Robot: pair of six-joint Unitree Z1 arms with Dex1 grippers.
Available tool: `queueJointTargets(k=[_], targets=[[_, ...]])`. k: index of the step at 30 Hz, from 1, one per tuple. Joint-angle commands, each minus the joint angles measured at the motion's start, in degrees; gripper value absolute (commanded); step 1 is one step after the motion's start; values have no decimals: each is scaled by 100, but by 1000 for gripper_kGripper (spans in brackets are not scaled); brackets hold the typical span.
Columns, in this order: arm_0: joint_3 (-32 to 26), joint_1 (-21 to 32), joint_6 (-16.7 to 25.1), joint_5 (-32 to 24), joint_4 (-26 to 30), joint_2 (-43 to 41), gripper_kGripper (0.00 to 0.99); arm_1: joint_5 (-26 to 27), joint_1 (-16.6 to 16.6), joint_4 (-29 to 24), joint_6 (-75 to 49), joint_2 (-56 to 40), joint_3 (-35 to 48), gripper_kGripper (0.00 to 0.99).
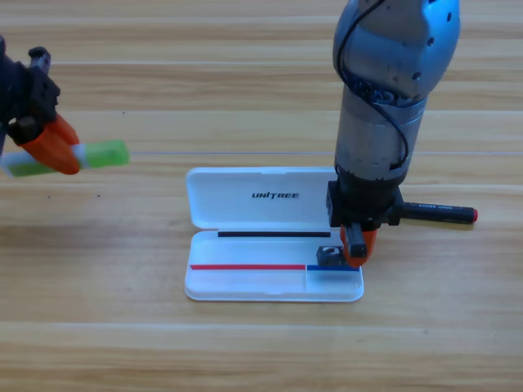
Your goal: Clean up eraser and pencils
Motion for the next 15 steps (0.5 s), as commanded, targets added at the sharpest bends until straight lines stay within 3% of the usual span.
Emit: queueJointTargets(k=[1, 15], targets=[[37, -216, -73, -59, 71, -19, 0, -85, 144, 101, 17, 472, -57, 0], [20, -216, -64, -67, 62, 148, 0, -59, 153, 110, 87, 612, -128, 0]])
